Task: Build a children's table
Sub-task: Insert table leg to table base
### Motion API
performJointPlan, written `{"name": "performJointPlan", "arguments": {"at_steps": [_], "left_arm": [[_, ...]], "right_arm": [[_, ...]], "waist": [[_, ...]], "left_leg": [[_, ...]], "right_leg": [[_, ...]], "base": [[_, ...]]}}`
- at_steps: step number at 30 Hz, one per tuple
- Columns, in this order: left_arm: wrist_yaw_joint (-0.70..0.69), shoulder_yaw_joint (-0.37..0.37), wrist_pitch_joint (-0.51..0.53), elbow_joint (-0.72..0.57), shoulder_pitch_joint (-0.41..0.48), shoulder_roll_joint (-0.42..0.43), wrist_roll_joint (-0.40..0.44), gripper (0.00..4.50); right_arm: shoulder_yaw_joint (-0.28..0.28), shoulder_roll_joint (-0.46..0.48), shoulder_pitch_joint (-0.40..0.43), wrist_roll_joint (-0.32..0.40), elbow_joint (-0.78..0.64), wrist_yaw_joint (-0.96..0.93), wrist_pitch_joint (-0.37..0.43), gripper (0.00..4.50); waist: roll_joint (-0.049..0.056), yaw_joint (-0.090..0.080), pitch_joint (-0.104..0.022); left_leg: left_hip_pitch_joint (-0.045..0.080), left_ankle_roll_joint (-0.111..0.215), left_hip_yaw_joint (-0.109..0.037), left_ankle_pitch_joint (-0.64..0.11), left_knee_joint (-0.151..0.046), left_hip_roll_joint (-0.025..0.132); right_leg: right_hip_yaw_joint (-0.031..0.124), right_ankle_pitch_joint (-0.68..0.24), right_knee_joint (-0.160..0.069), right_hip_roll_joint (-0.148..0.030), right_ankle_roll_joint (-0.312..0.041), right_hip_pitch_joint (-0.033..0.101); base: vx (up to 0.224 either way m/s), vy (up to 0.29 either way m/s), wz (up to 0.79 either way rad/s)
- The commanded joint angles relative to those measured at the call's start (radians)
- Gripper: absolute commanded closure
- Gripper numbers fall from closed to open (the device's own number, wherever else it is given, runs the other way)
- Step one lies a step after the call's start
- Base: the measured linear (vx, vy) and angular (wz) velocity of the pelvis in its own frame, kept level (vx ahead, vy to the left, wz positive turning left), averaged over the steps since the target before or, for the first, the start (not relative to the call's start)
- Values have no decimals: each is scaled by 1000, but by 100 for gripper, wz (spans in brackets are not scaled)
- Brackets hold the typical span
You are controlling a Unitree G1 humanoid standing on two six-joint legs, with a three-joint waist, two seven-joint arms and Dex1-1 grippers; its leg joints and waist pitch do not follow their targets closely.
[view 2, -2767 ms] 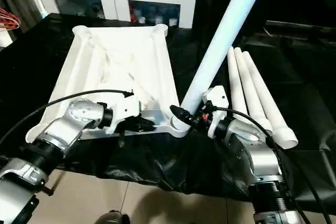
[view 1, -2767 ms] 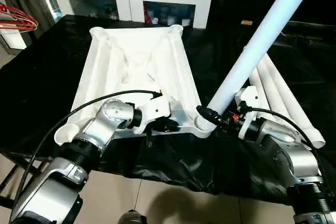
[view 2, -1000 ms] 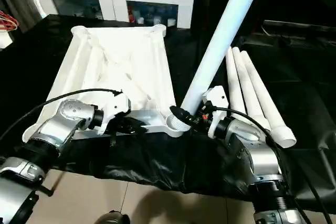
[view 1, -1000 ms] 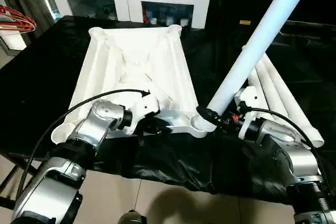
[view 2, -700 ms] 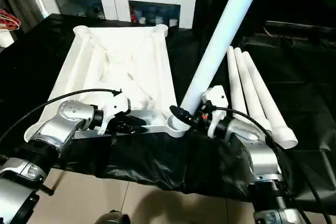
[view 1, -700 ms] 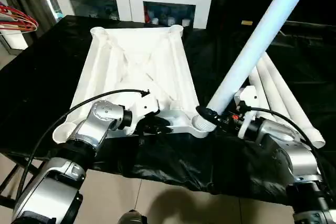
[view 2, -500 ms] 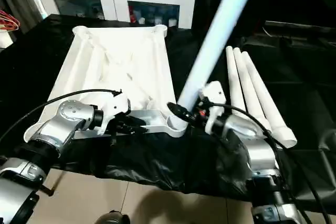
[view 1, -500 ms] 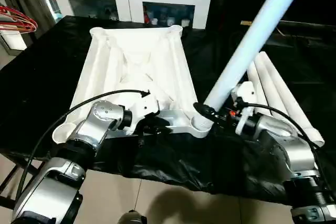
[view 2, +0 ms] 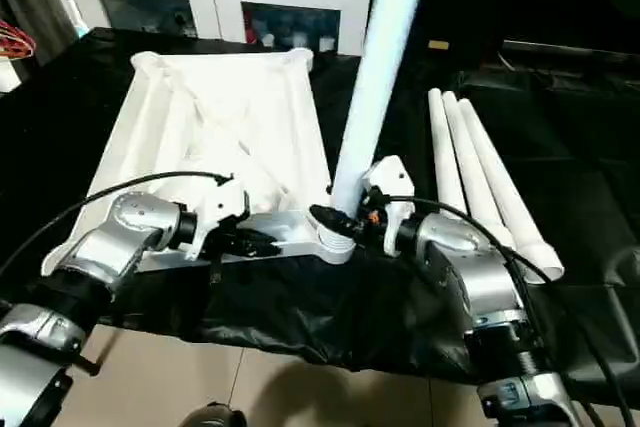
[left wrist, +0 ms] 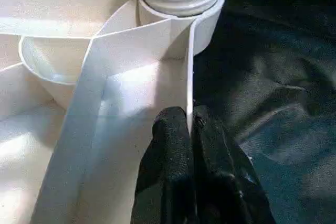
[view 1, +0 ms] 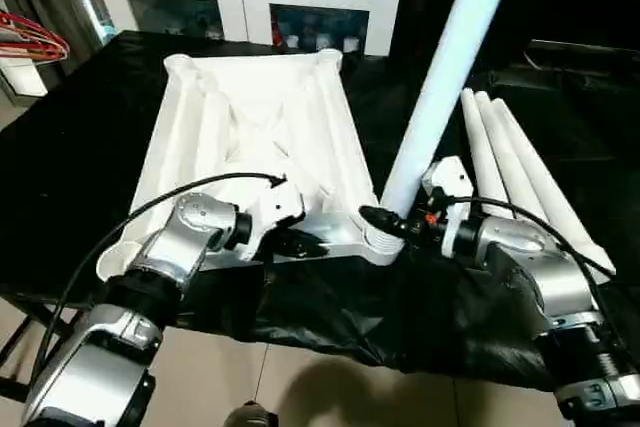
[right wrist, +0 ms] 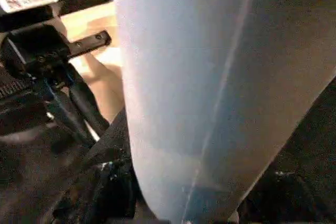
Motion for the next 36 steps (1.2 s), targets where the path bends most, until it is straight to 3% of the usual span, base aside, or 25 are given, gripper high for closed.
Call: {"name": "performJointPlan", "arguments": {"at_steps": [1, 11, 18, 19, 20, 23, 27, 36], "left_arm": [[-27, -36, 41, -43, 28, -2, 9, 450], [69, -25, 156, -144, 56, -32, 22, 450], [131, -8, 185, -158, 69, -39, 32, 450], [142, -4, 190, -156, 68, -40, 31, 450], [144, -3, 190, -155, 68, -40, 31, 450], [157, 2, 190, -148, 65, -40, 33, 450], [164, 3, 189, -142, 62, -40, 35, 450], [181, 6, 169, -108, 44, -44, 43, 450]], "right_arm": [[20, -15, 3, -34, 40, 4, 38, 260], [32, -32, 13, -24, 37, 33, 76, 260], [-57, -1, 55, 45, 18, 1, 81, 260], [-90, 12, 67, 75, 11, -14, 86, 260], [-101, 16, 71, 84, 9, -19, 87, 260], [-148, 37, 104, 123, -4, -40, 83, 260], [-179, 61, 148, 140, -17, -63, 66, 260], [-192, 96, 235, 133, -44, -121, 8, 260]], "waist": [[-8, 2, -75], [-8, 2, -72], [-5, 6, -76], [-4, 6, -76], [2, 6, -75], [7, 8, -76], [16, 10, -77], [18, 10, -75]], "left_leg": [[19, 15, -12, -176, -69, 41], [26, -9, -14, -237, -75, 41], [25, -3, -15, -234, -74, 39], [25, -3, -16, -234, -74, 39], [26, -4, -16, -244, -74, 39], [25, -11, -18, -260, -76, 40], [24, -12, -20, -259, -77, 39], [23, -10, -20, -285, -81, 39]], "right_leg": [[40, -91, -72, -84, -227, 47], [41, -157, -83, -82, -215, 44], [39, -121, -83, -81, -221, 47], [39, -125, -83, -81, -220, 47], [40, -133, -86, -82, -219, 45], [39, -137, -87, -81, -214, 46], [38, -141, -86, -83, -213, 45], [40, -223, -98, -84, -180, 41]], "base": [[0, 0, 0], [0, 0, 0], [0, 0, 0], [0, 0, 0], [0, 0, 0], [0, 0, 0], [0, 0, 0], [0, 0, 0]]}}
